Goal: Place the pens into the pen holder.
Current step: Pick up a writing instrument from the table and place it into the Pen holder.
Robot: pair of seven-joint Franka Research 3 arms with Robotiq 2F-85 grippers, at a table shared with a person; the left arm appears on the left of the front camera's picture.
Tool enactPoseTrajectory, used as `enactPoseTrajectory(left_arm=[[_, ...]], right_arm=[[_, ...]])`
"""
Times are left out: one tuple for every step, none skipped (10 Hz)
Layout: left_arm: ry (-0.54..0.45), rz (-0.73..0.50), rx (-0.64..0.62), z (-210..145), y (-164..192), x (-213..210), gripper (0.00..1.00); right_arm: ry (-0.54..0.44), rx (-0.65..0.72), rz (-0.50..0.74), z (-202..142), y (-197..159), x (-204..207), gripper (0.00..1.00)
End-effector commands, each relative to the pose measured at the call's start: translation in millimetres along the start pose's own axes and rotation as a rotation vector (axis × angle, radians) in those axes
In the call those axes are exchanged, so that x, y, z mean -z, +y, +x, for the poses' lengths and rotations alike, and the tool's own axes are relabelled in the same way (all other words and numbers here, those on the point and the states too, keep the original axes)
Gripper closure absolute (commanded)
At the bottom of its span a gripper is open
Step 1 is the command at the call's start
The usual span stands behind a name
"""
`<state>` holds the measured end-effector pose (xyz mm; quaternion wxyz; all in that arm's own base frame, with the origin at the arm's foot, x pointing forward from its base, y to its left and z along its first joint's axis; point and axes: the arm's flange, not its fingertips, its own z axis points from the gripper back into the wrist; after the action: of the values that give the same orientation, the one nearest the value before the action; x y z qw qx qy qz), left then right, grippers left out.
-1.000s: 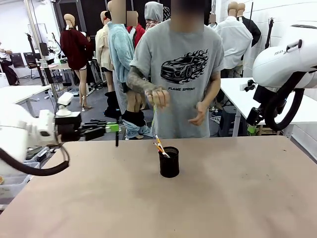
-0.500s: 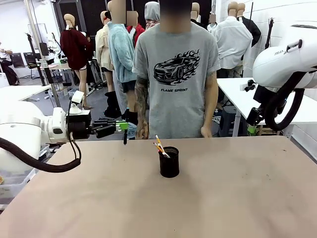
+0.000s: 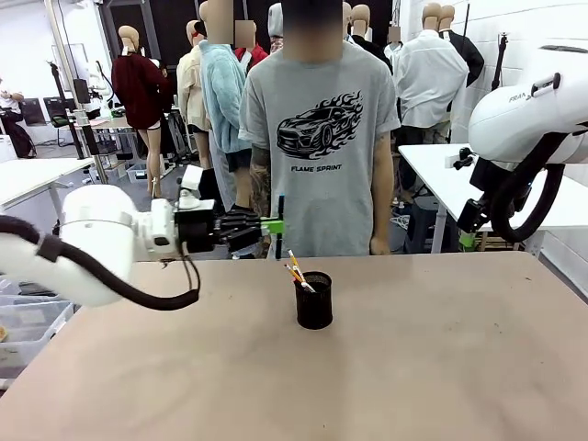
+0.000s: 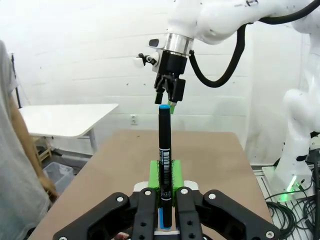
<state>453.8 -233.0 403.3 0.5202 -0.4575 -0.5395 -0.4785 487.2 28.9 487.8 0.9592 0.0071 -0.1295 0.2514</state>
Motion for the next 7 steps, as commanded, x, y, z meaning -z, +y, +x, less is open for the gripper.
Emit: enactPoseTrajectory(left_arm=[[-0.030, -0.003, -0.004, -12.9, 29.8, 32.2, 1.00], [-0.016, -0.012, -0.022, -19.3, 38.2, 48.7, 1.00], [0.007, -0.024, -0.027, -27.0, 43.4, 64.2, 1.00], [0.023, -0.047, -0.025, -36.1, 52.0, 76.0, 1.00], [0.034, -0.098, -0.040, -43.5, 57.5, 84.5, 1.00], [0.041, -0.125, -0.072, -50.7, 63.1, 89.7, 1.00], [0.048, -0.132, -0.082, -58.0, 68.8, 92.8, 1.00]], right_arm=[[0.006, 0.000, -0.016, -0.3, 0.2, 0.7, 0.00], [0.006, 0.000, -0.016, -0.3, 0.2, 0.7, 0.00], [0.006, 0.000, -0.016, -0.3, 0.2, 0.7, 0.00], [0.006, 0.000, -0.016, -0.3, 0.2, 0.7, 0.00], [0.006, 0.000, -0.016, -0.3, 0.2, 0.7, 0.00], [0.006, 0.000, -0.016, -0.3, 0.2, 0.7, 0.00], [0.006, 0.000, -0.016, -0.3, 0.2, 0.7, 0.00]])
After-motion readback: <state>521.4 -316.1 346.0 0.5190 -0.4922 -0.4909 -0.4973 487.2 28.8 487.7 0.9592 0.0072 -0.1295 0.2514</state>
